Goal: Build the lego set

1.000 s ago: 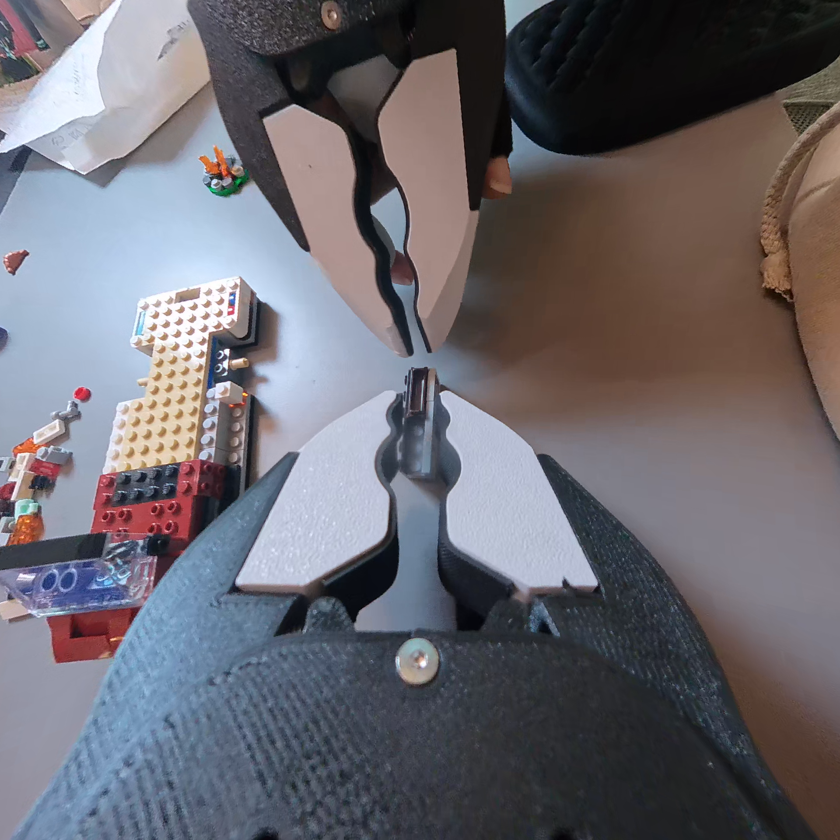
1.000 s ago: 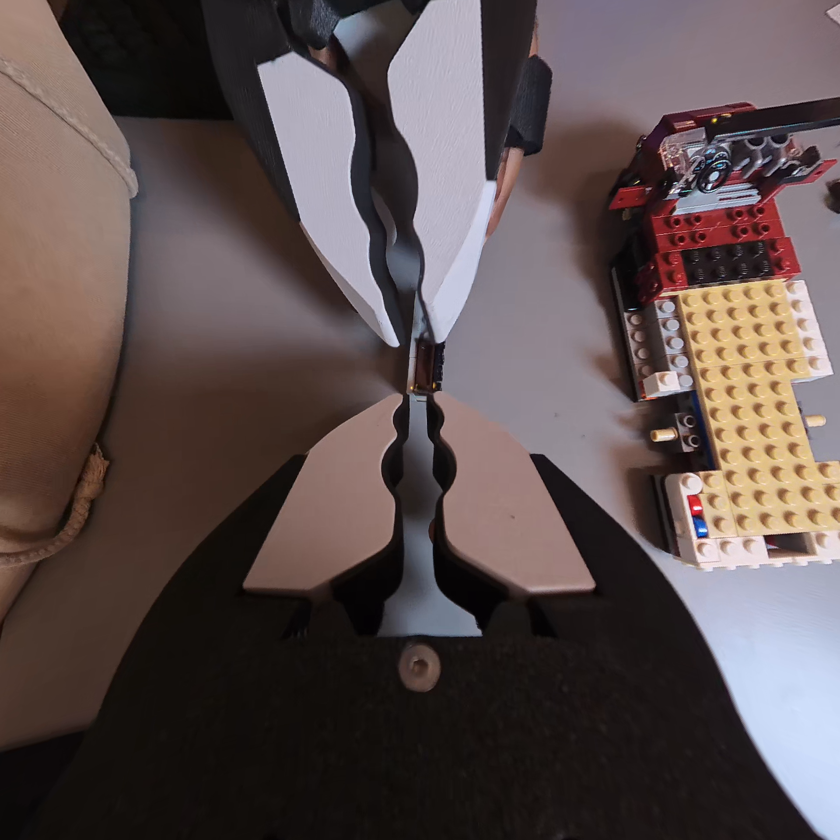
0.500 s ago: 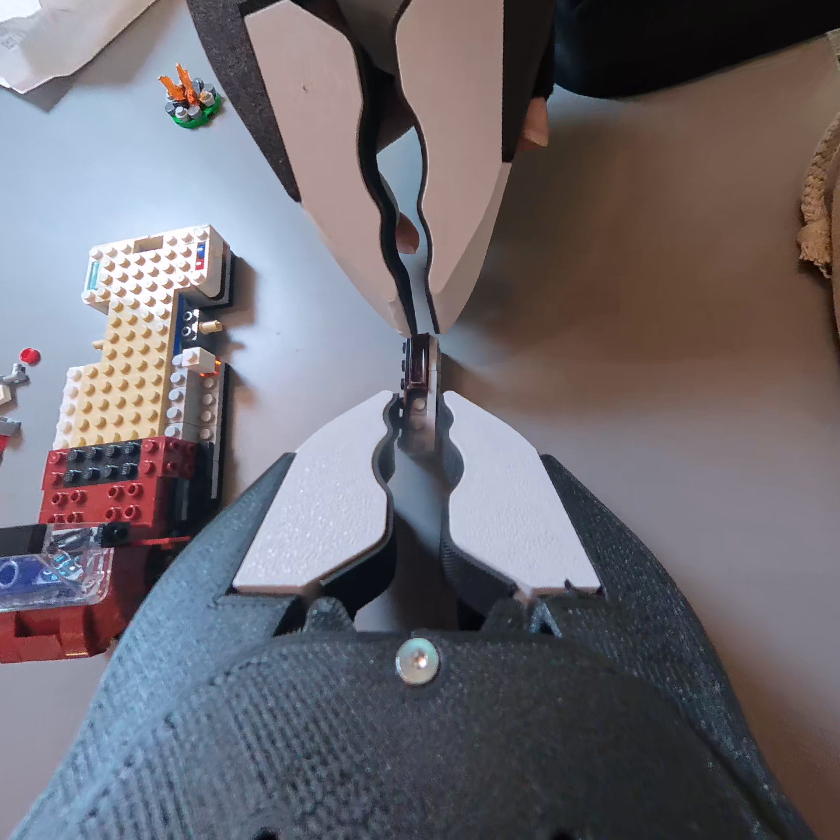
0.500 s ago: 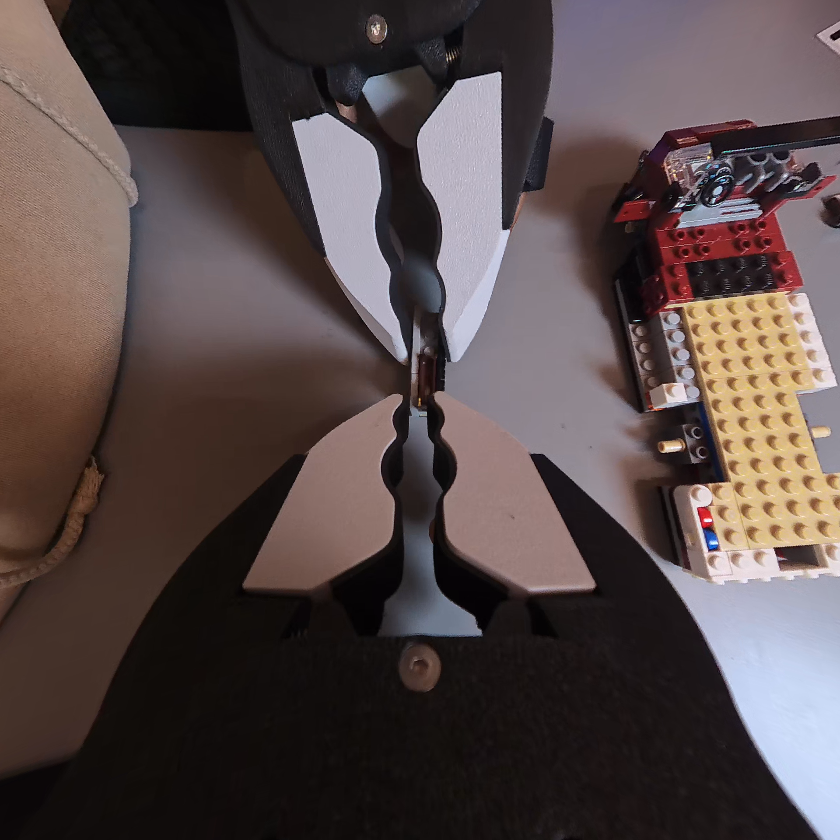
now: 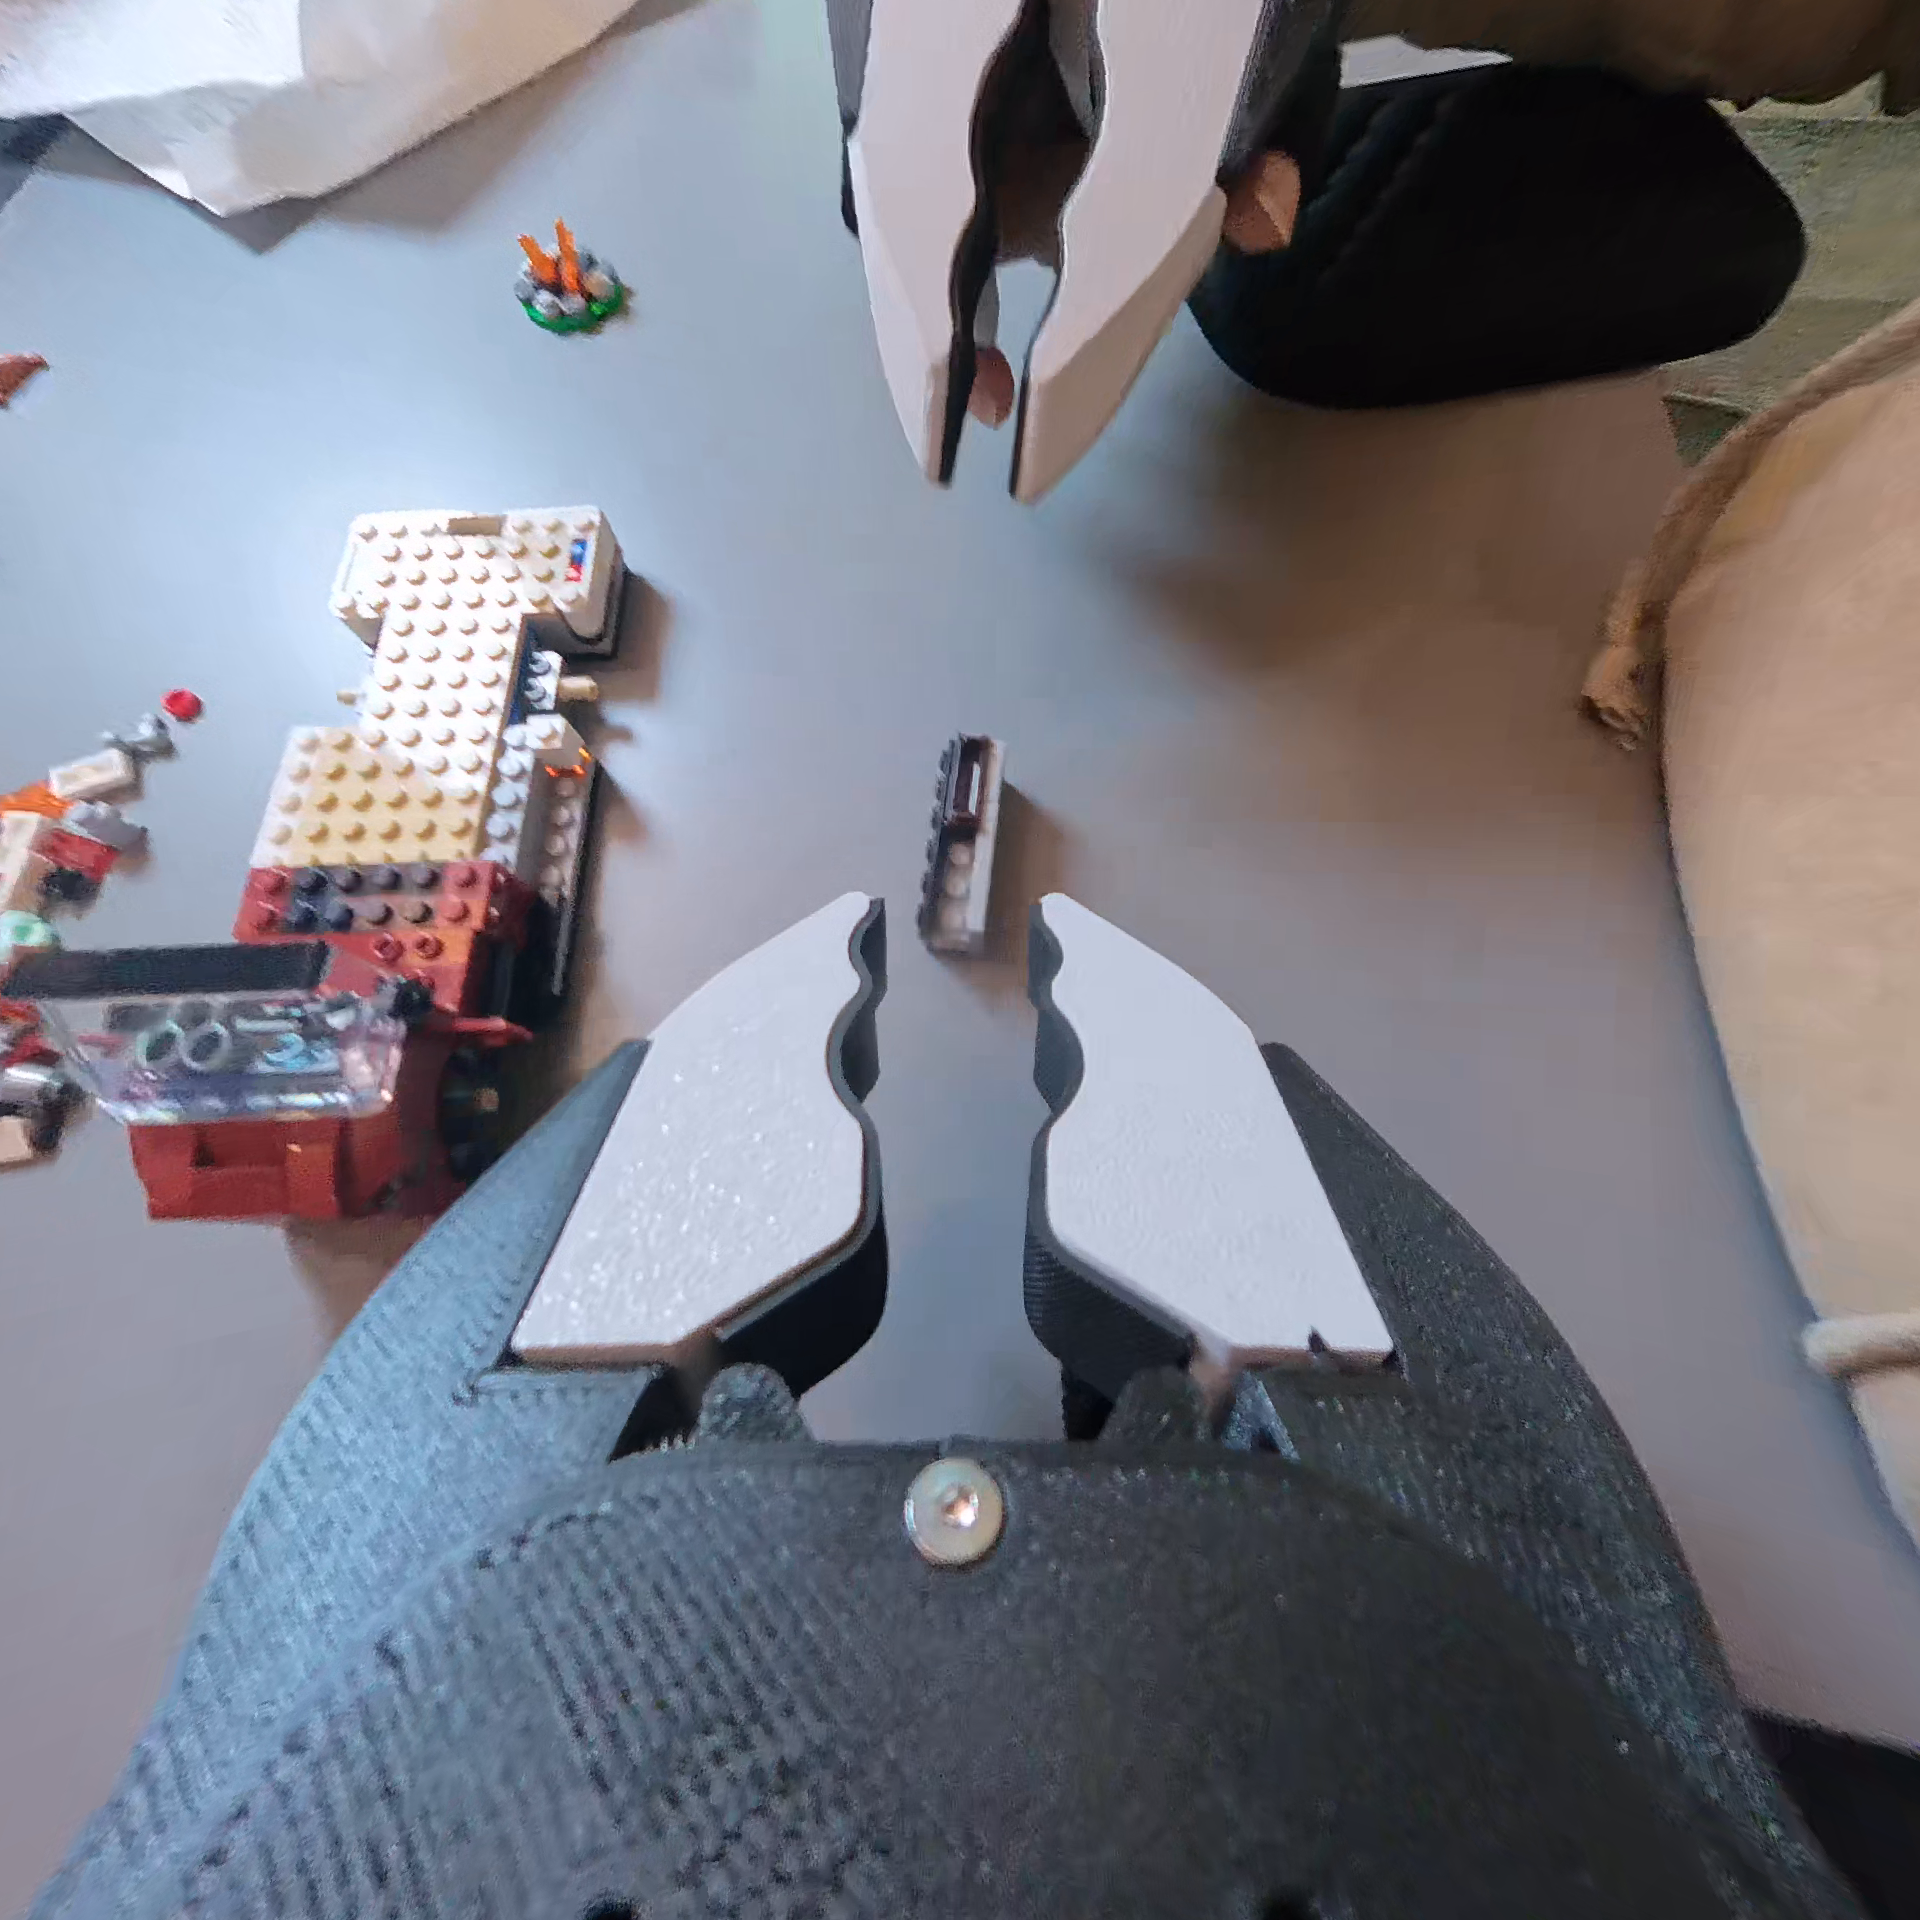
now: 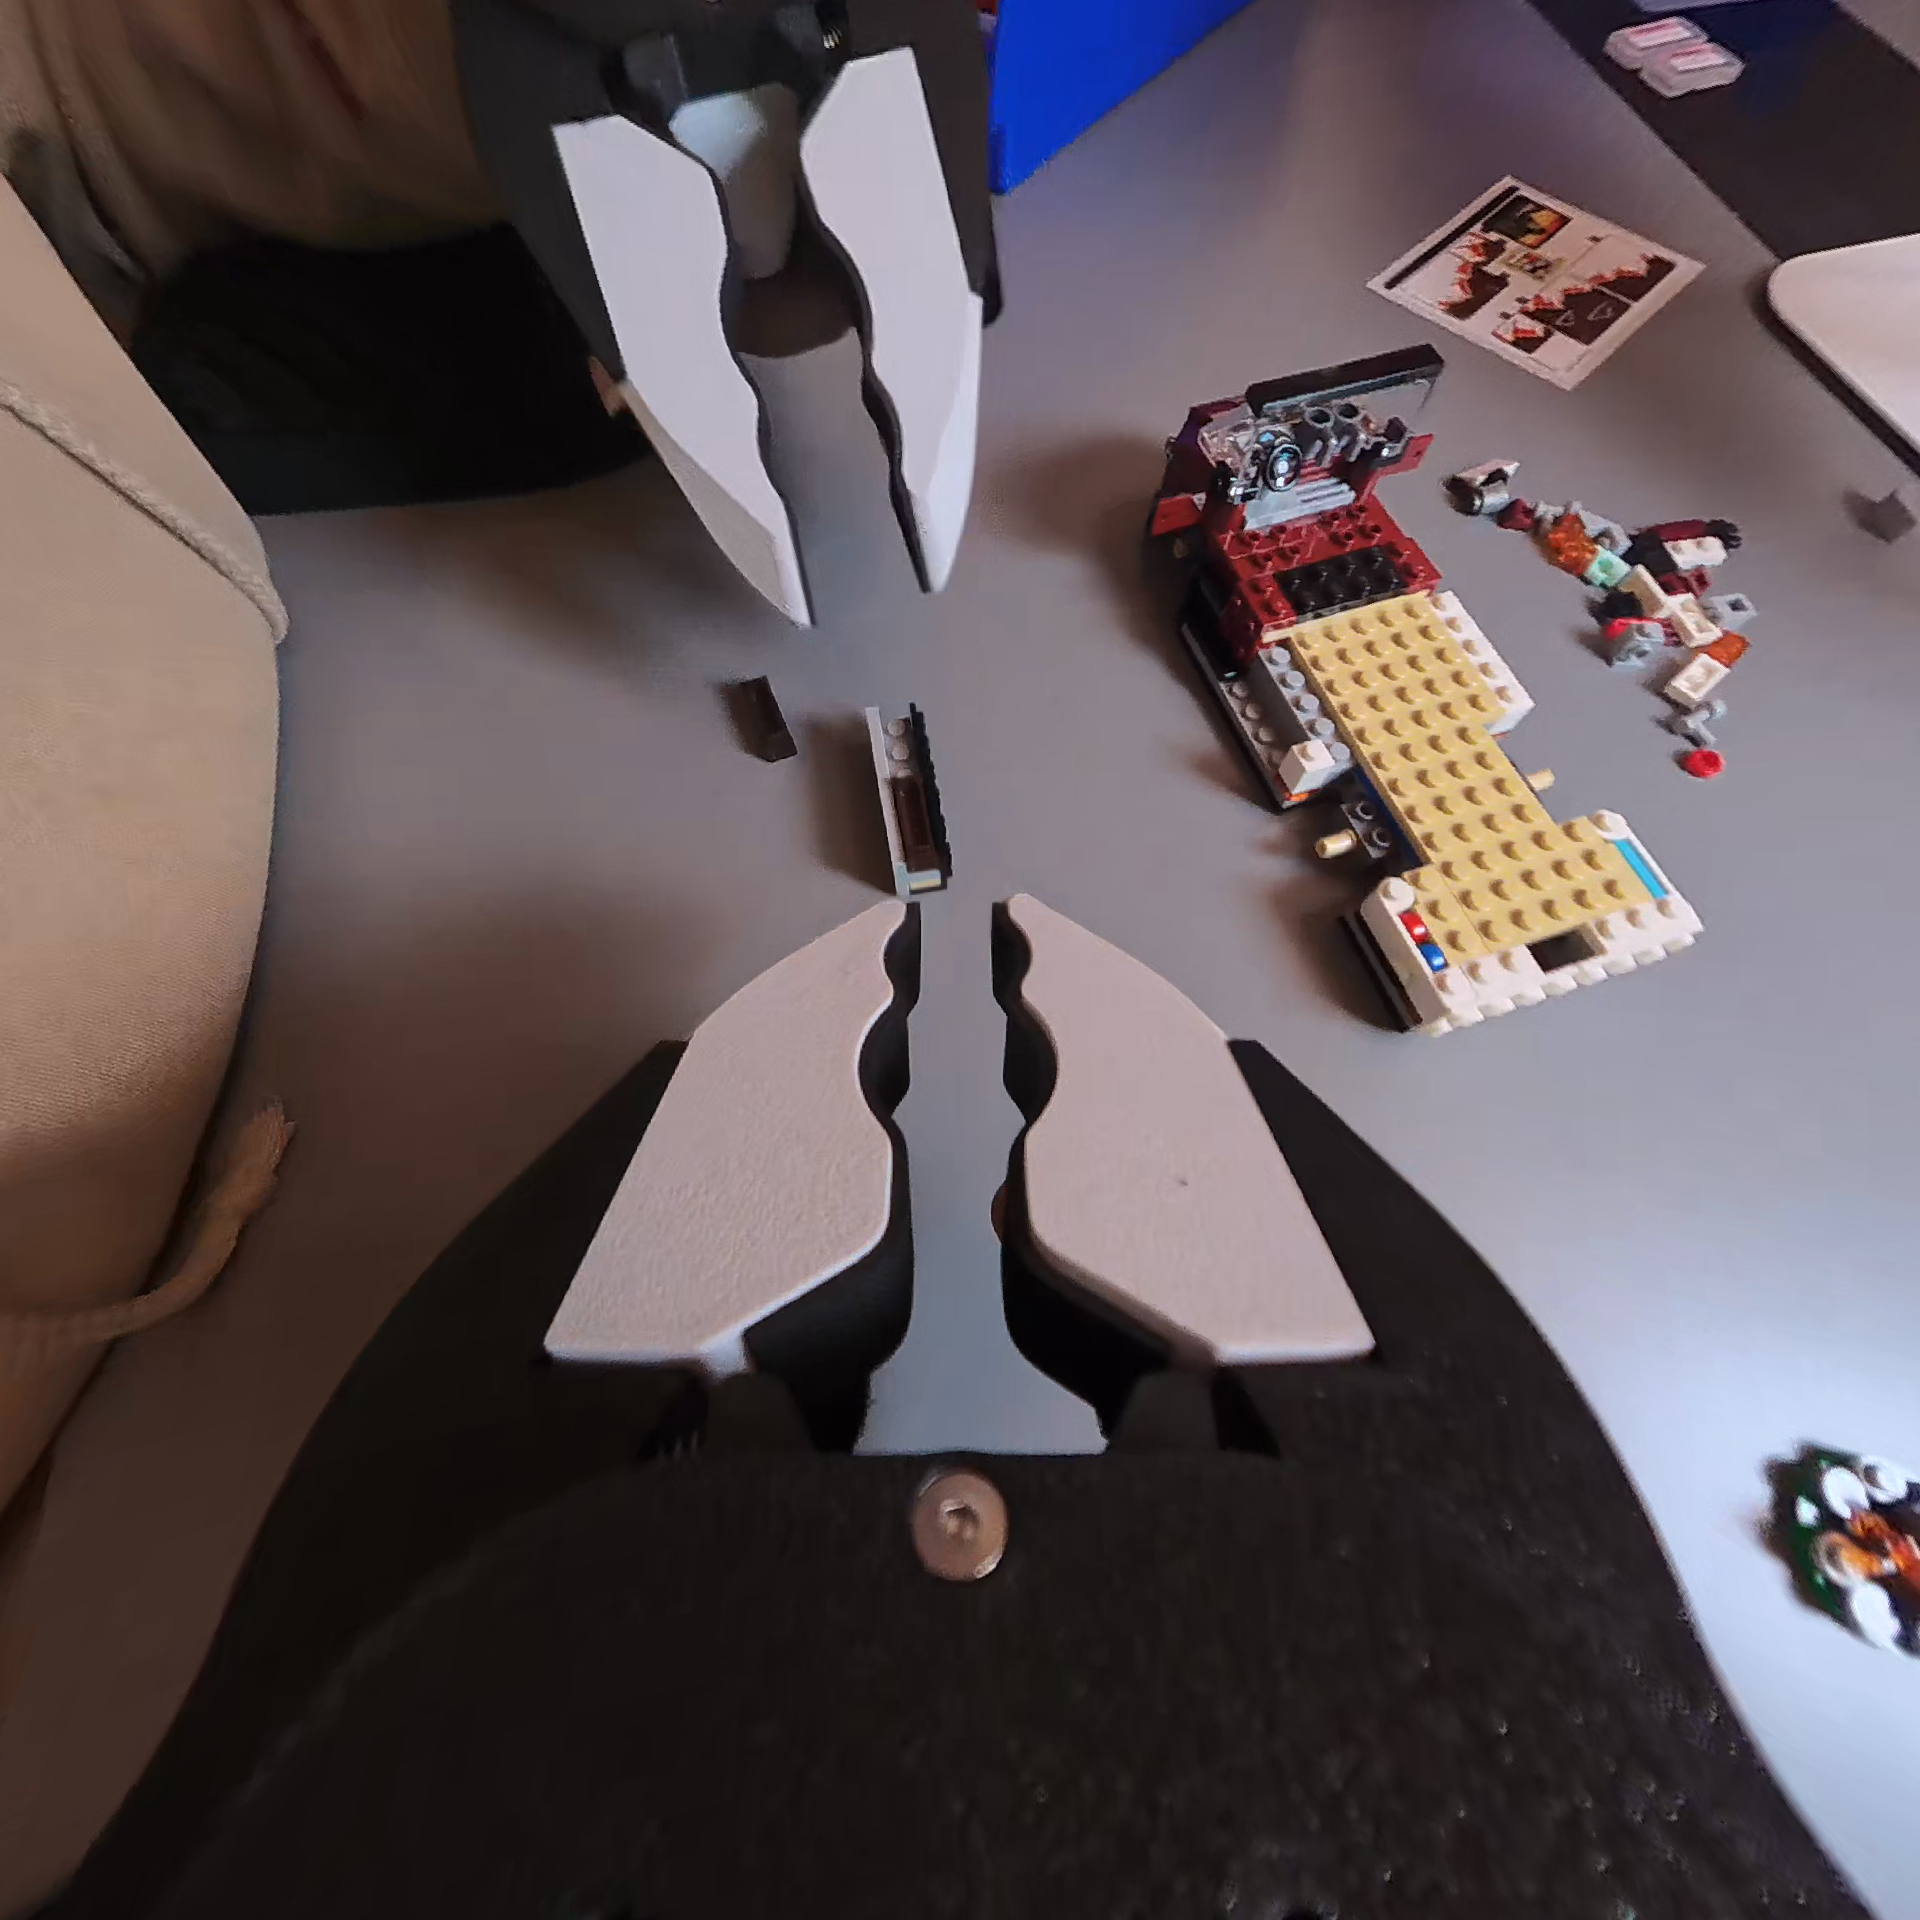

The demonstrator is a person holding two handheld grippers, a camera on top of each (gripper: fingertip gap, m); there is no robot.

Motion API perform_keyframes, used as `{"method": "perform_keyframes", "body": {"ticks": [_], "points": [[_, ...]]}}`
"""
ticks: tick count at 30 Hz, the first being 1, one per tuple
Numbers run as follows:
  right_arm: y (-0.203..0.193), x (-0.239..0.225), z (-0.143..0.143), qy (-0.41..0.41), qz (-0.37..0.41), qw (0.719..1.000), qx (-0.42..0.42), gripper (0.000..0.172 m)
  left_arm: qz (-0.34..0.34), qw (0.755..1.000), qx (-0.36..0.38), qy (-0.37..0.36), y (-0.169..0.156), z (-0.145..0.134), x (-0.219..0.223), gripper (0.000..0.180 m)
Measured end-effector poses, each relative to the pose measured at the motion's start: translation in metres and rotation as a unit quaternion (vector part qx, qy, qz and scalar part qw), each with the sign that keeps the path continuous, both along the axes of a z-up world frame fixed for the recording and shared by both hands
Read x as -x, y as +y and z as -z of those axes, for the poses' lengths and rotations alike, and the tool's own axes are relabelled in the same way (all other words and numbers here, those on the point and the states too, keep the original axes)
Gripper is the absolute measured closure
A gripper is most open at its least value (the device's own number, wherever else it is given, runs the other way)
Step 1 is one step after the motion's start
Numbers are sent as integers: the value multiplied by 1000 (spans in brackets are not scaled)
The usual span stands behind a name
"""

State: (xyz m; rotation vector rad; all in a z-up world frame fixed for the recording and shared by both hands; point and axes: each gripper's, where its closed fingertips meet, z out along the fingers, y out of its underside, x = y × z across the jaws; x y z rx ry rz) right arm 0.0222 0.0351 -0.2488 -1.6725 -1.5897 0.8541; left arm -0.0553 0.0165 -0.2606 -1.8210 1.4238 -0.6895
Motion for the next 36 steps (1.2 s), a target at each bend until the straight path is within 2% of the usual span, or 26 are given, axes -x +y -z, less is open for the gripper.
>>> {"method": "perform_keyframes", "body": {"ticks": [4, 9, 18, 22, 30, 36], "points": [[-4, -16, 3, 4, 25, 1000, 0, 159, 22, 998, 39, 43, -24, 13, 16, 155], [-14, -23, 11, -7, 27, 1000, -4, 159, 30, 995, 33, 87, -43, 31, 19, 157], [-25, -12, 19, -23, 8, 1000, -19, 159, 6, 995, 7, 98, -35, 40, 8, 172], [-23, -7, 16, -14, 10, 1000, -17, 159, 5, 995, -13, 94, -31, 39, 7, 173], [-11, 14, 5, 22, 20, 999, -25, 158, -5, 997, -45, 57, -12, 17, 11, 172], [3, 35, 2, 25, 19, 999, -39, 147, 15, 996, -65, 58, 8, 7, 8, 172]]}}
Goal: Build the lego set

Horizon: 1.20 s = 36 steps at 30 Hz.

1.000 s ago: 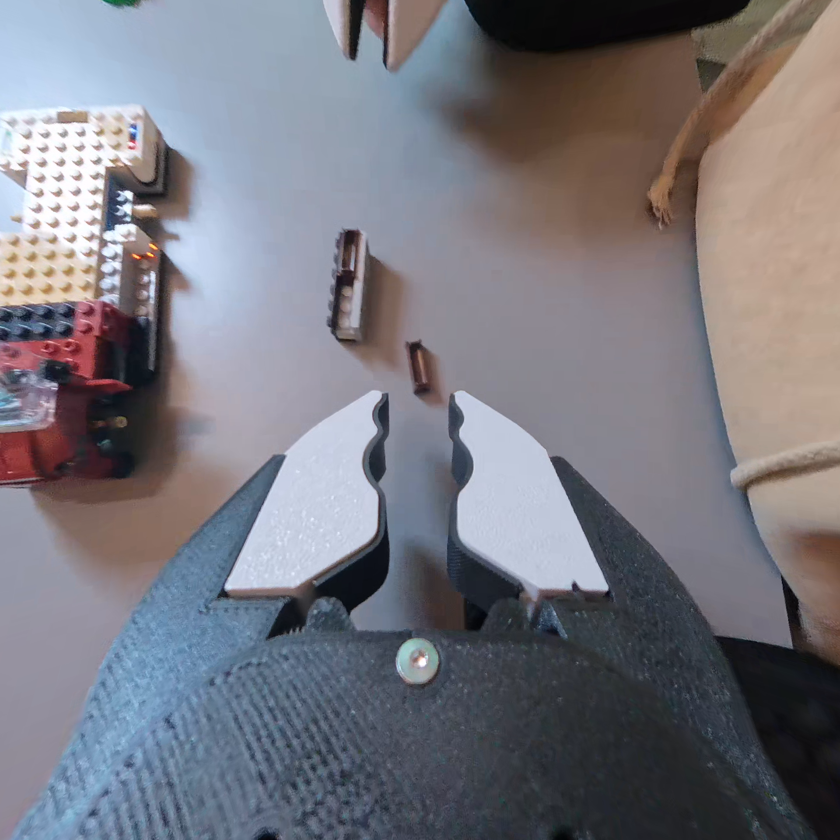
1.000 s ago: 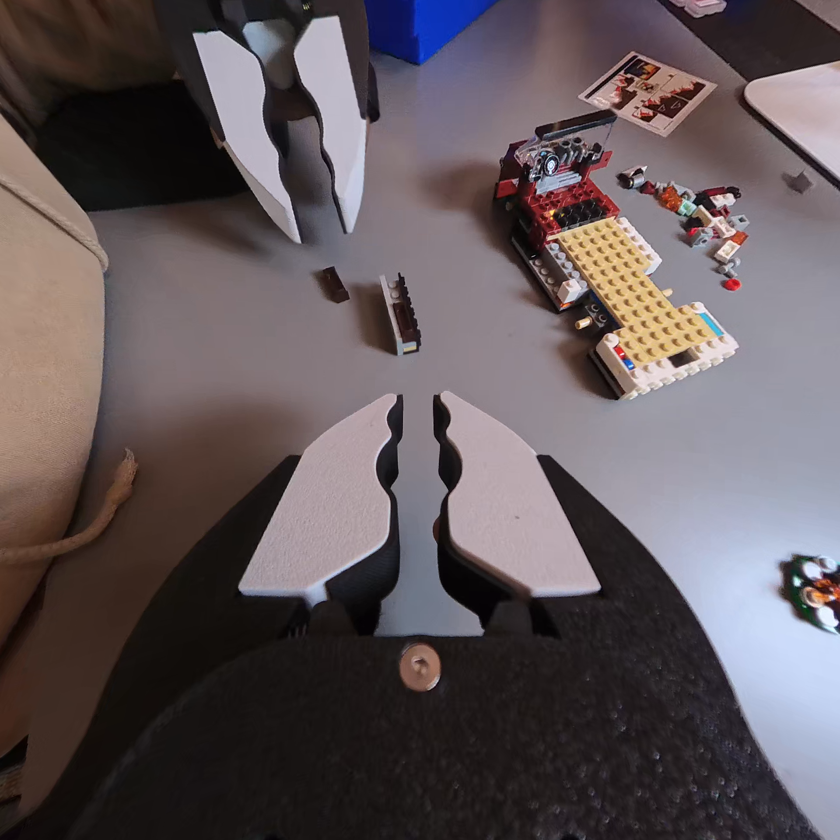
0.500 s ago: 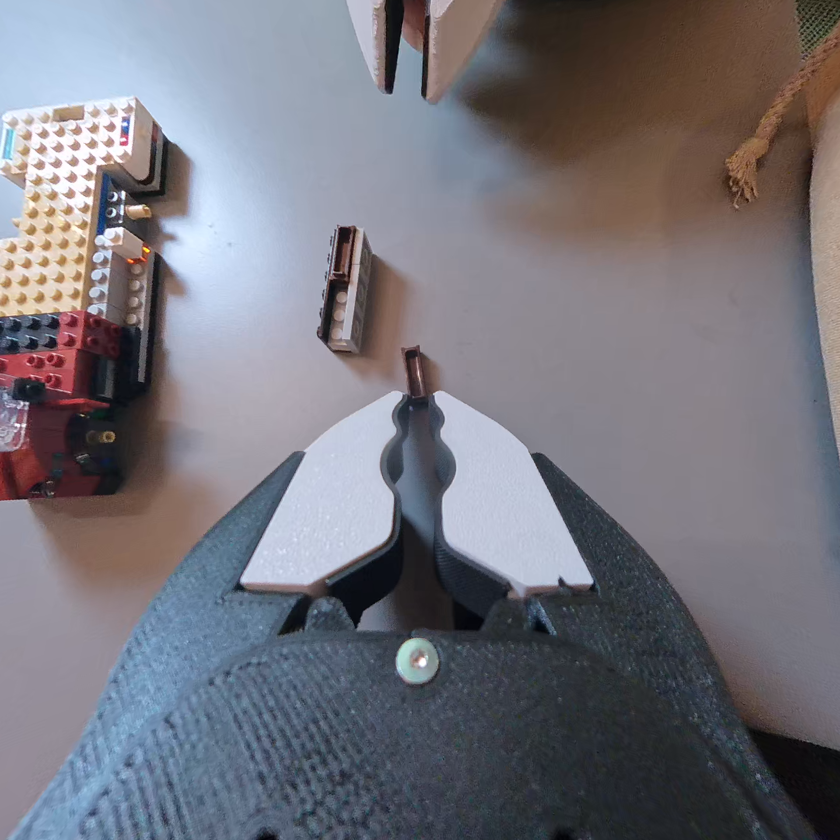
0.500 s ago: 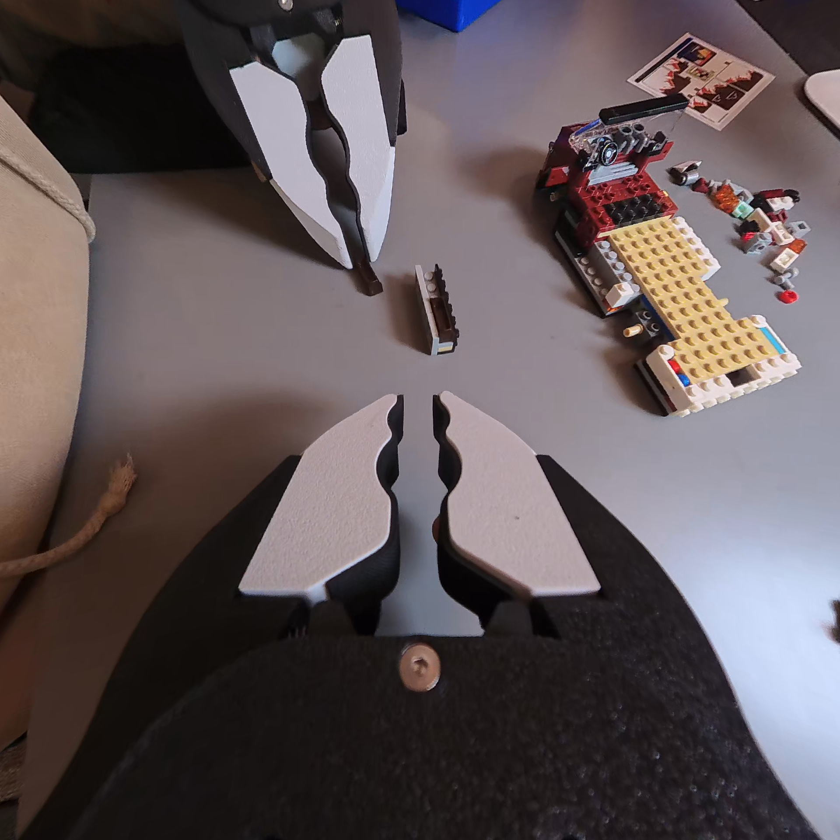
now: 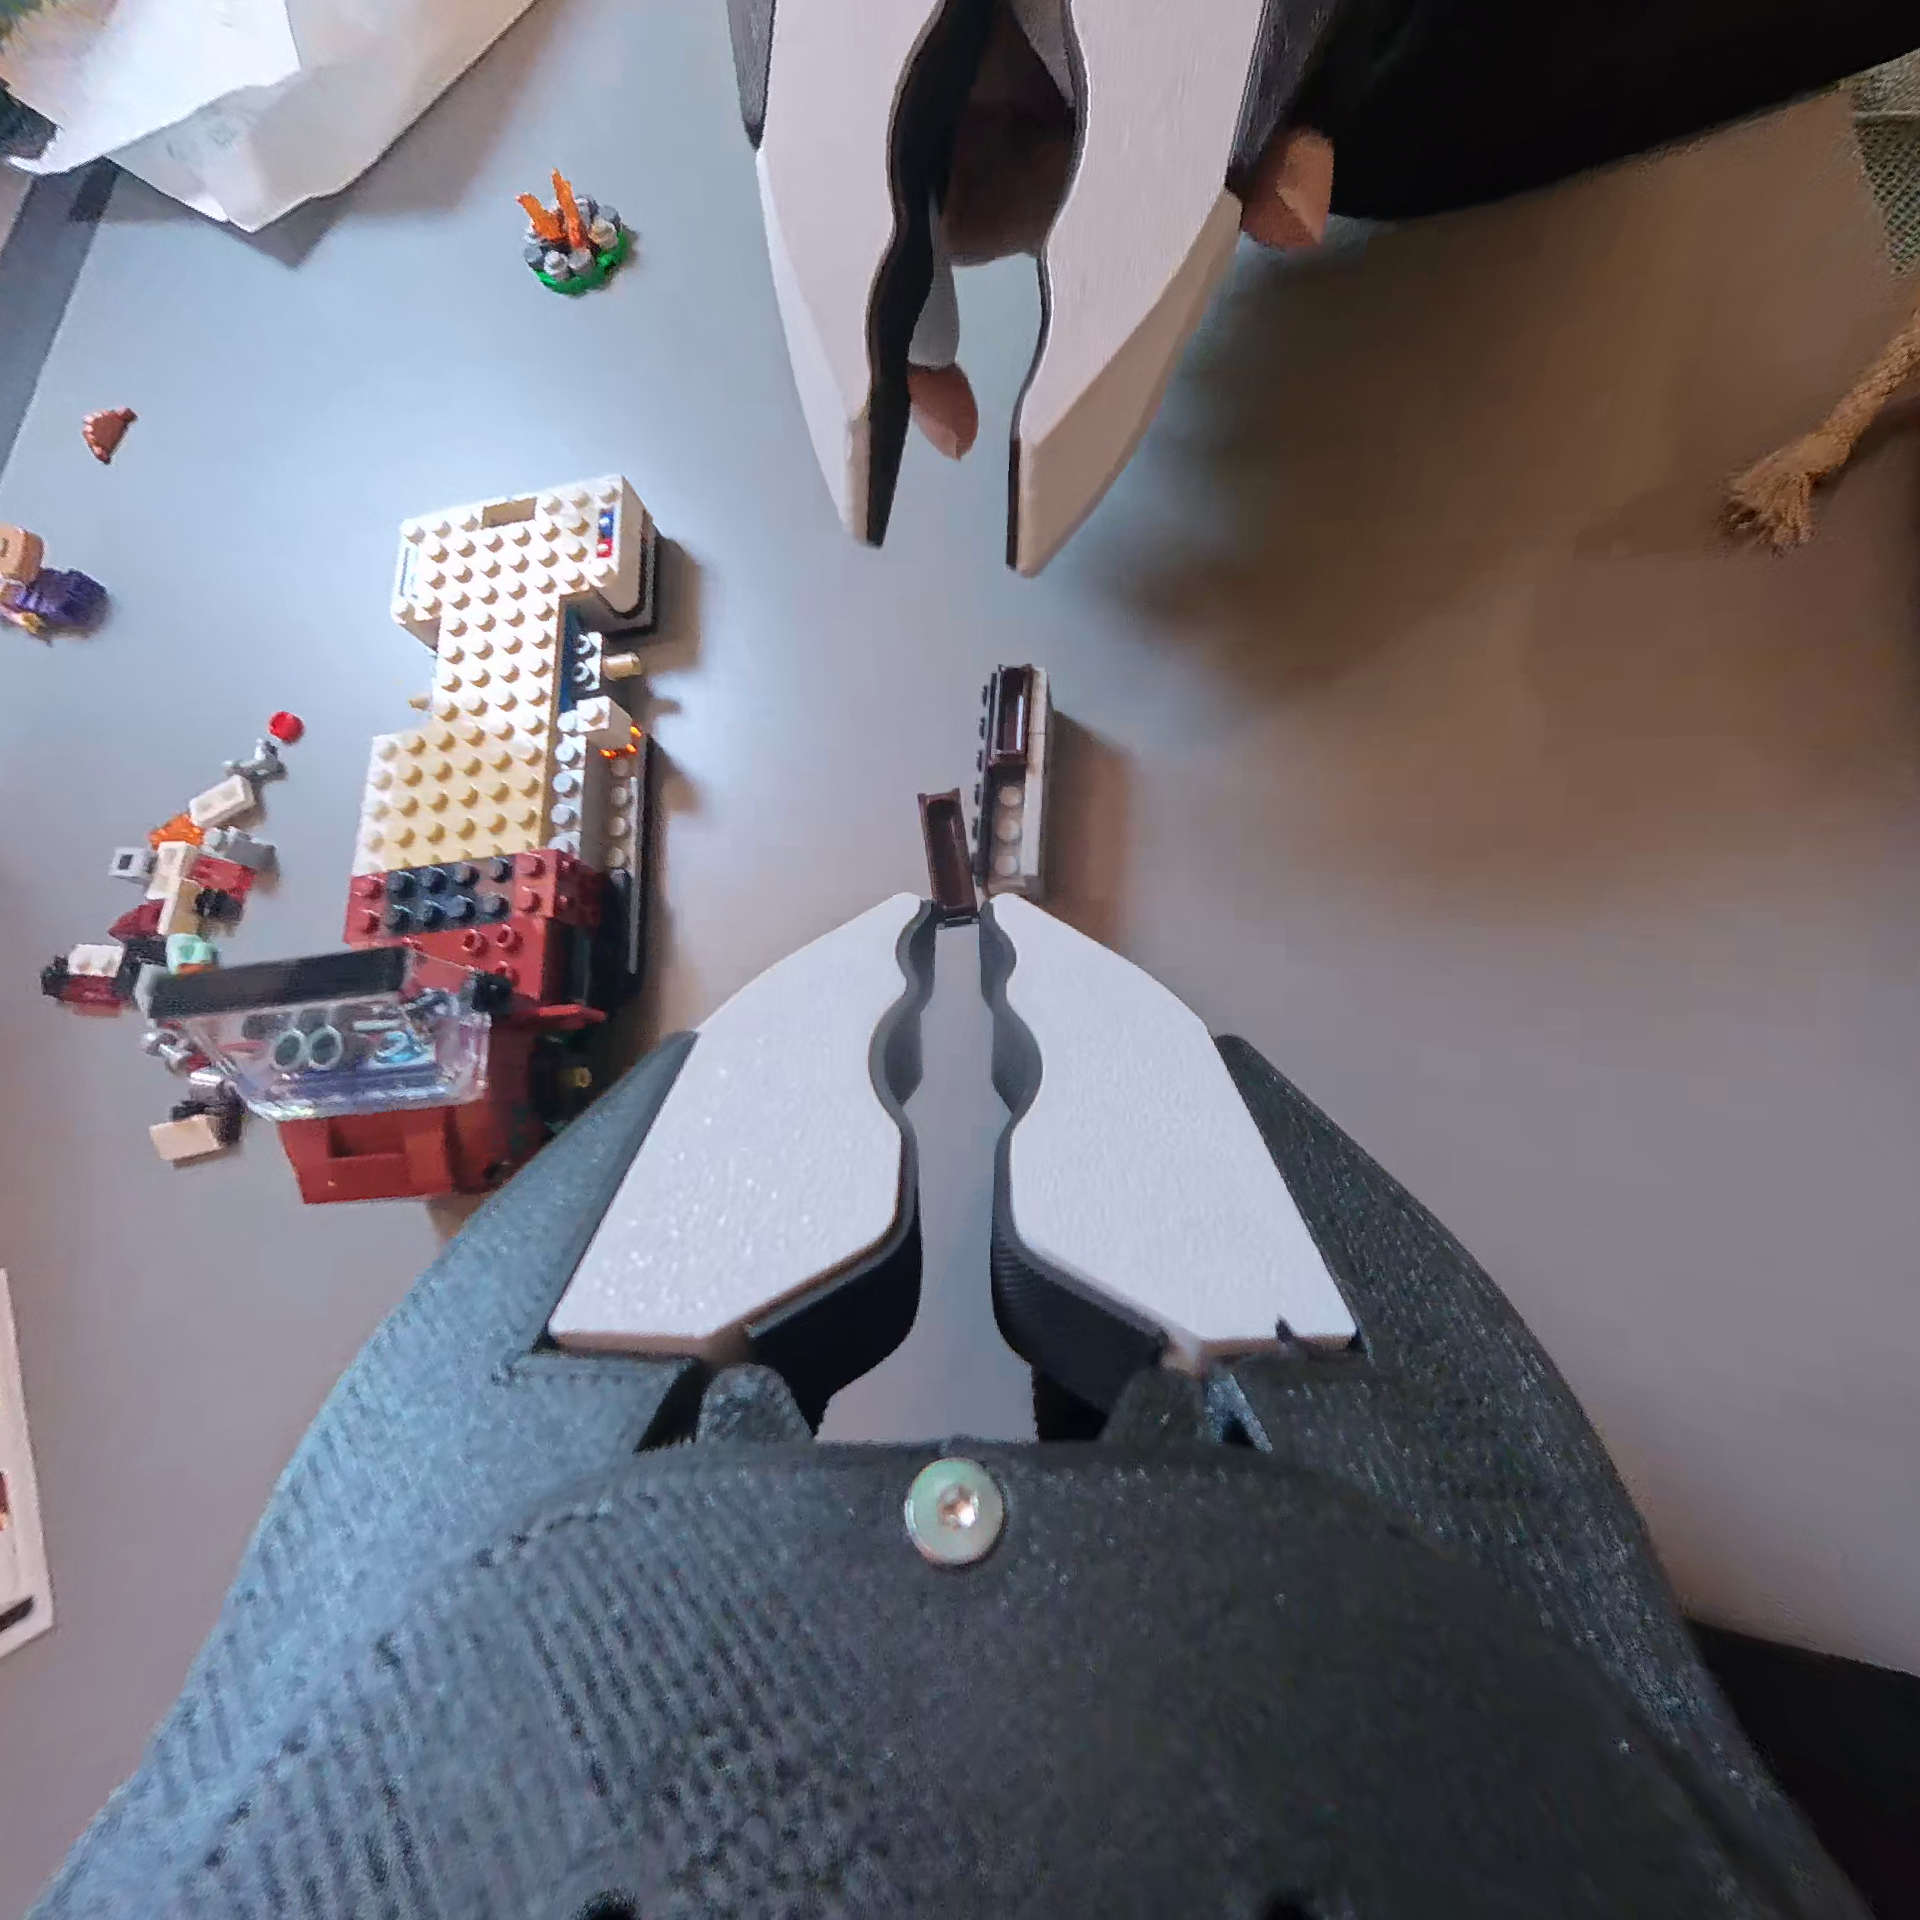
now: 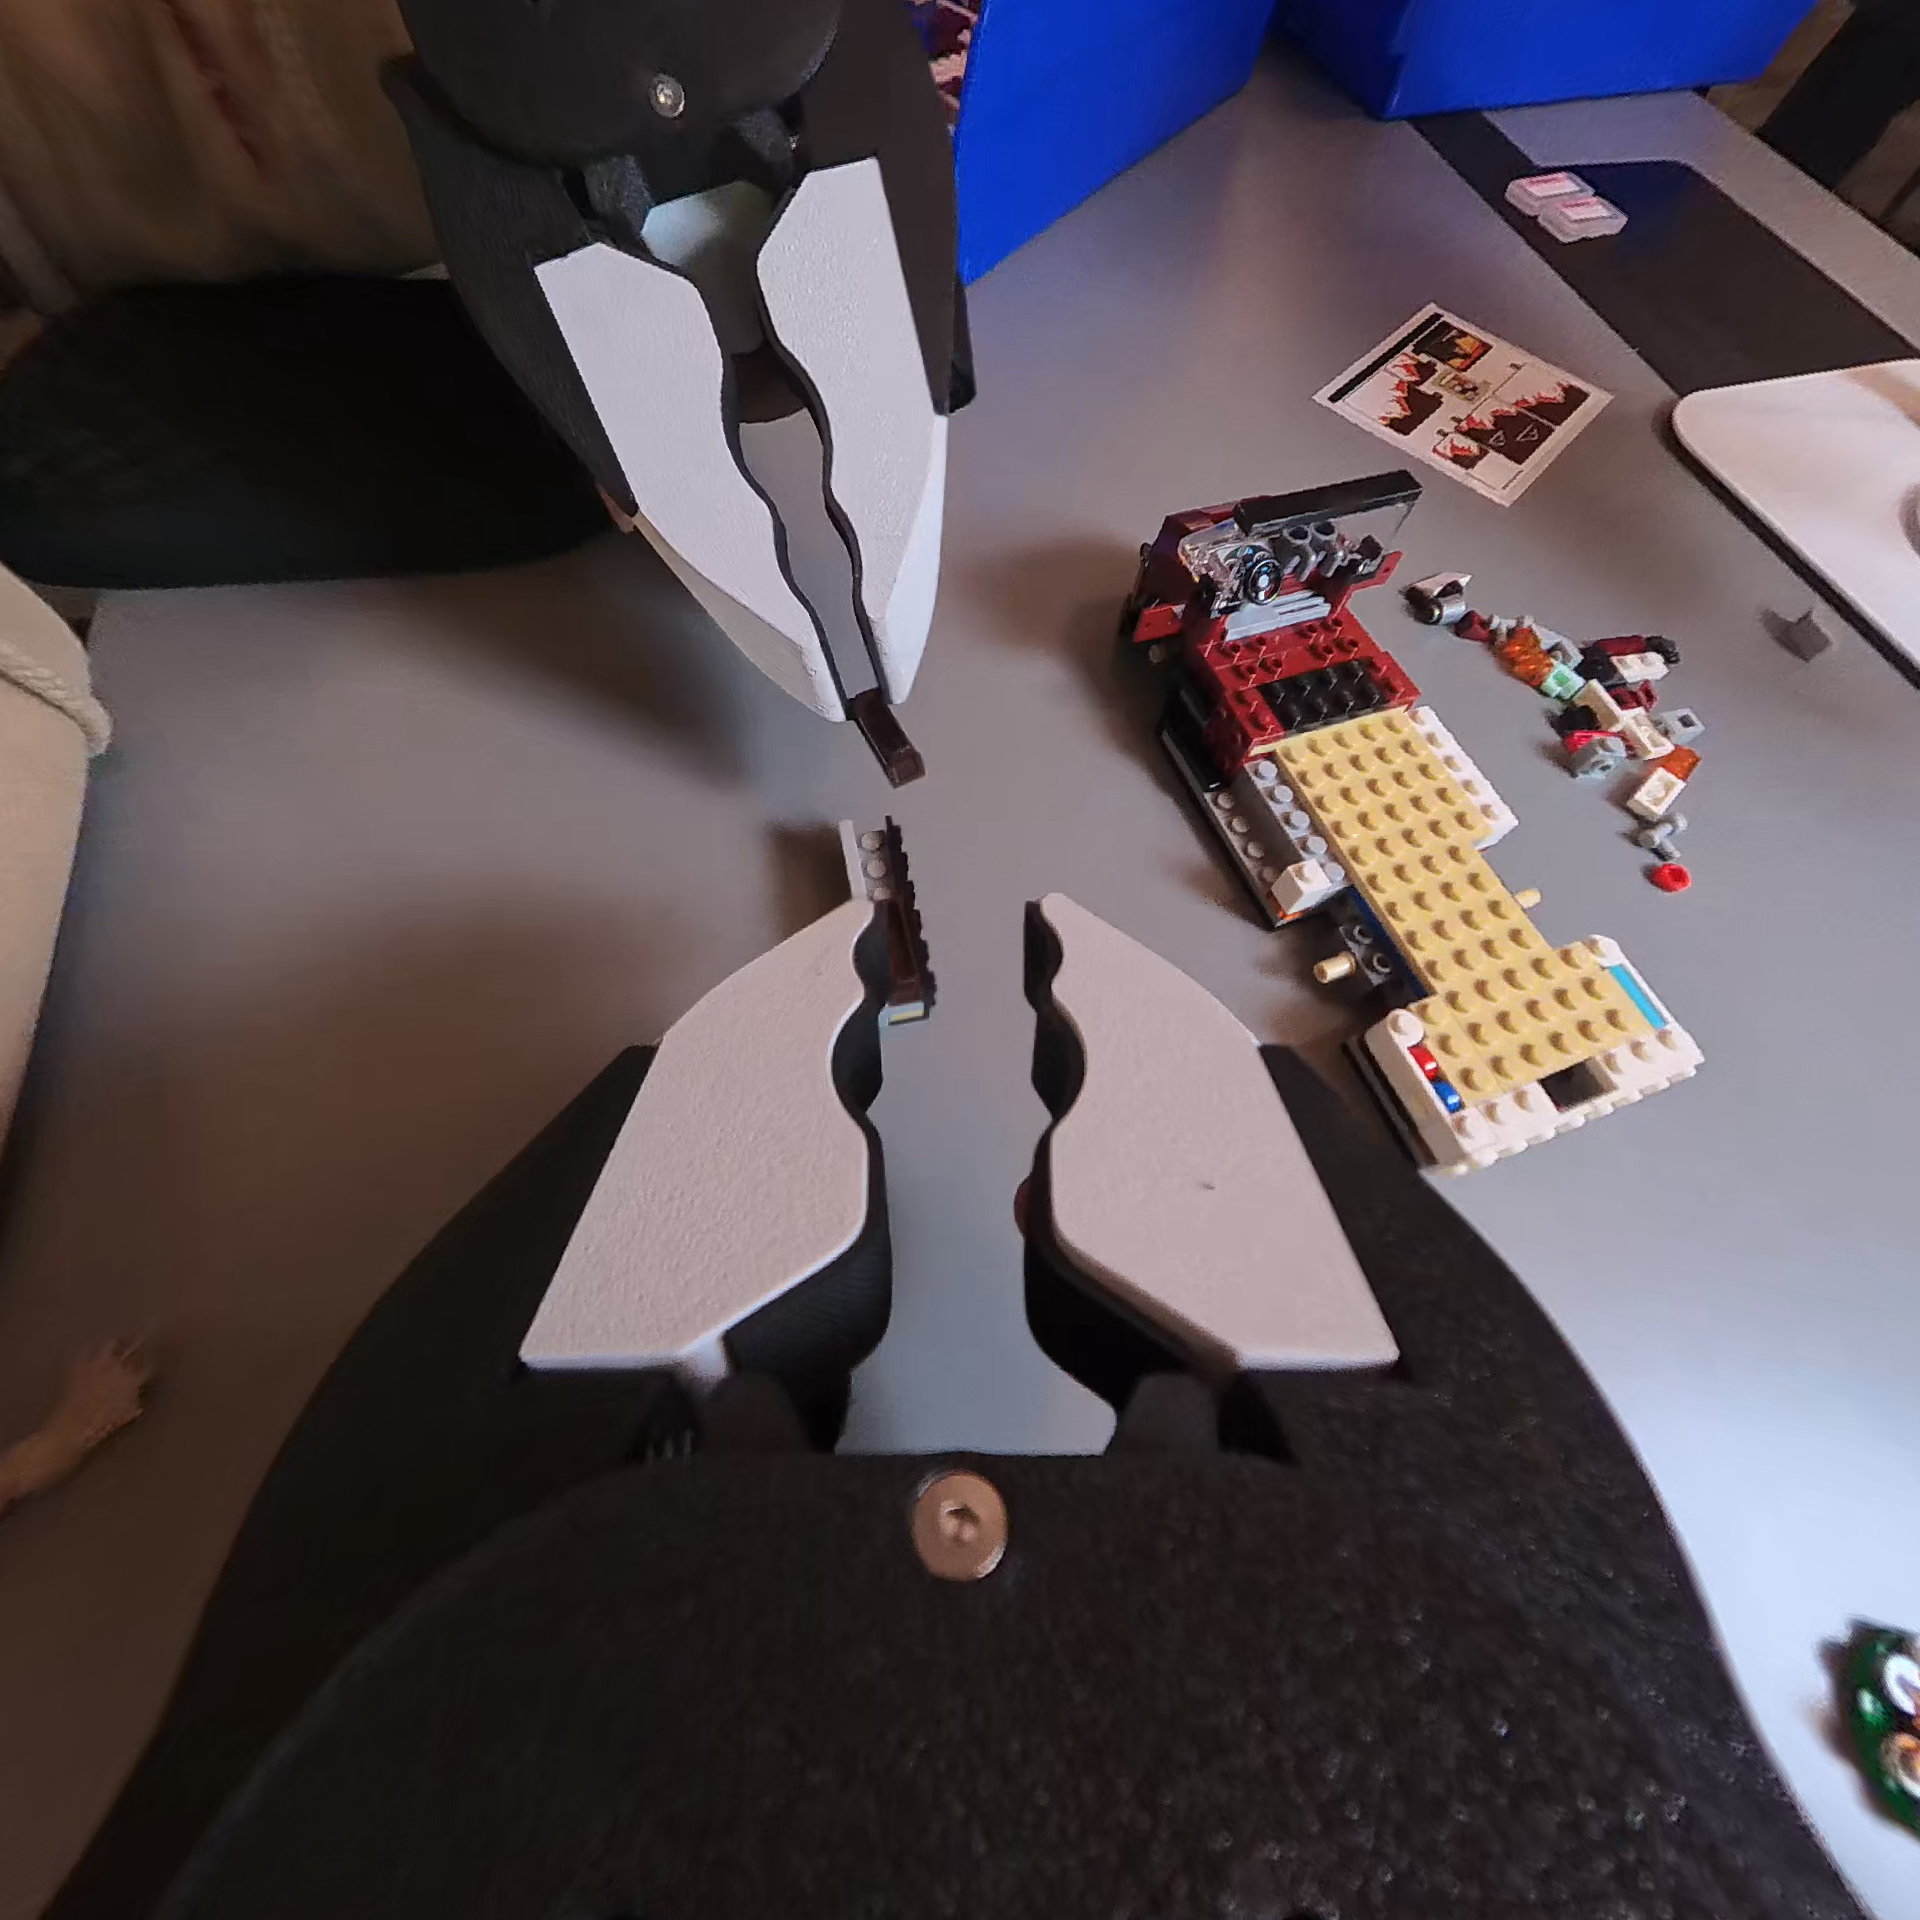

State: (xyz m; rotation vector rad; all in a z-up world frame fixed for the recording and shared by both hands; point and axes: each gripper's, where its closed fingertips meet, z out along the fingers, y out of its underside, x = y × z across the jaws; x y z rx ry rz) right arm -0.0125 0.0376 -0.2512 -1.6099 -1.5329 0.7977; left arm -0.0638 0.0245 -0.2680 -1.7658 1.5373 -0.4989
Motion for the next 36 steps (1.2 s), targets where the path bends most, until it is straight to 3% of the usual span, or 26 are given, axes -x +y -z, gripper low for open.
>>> {"method": "perform_keyframes", "body": {"ticks": [9, 36], "points": [[11, 3, 0, 30, 8, 999, -14, 146, 40, 999, 27, -4, 8, 3, -13, 172], [5, 1, 4, 48, -9, 999, -6, 149, 51, 996, 67, -25, -2, 13, -18, 172]]}}
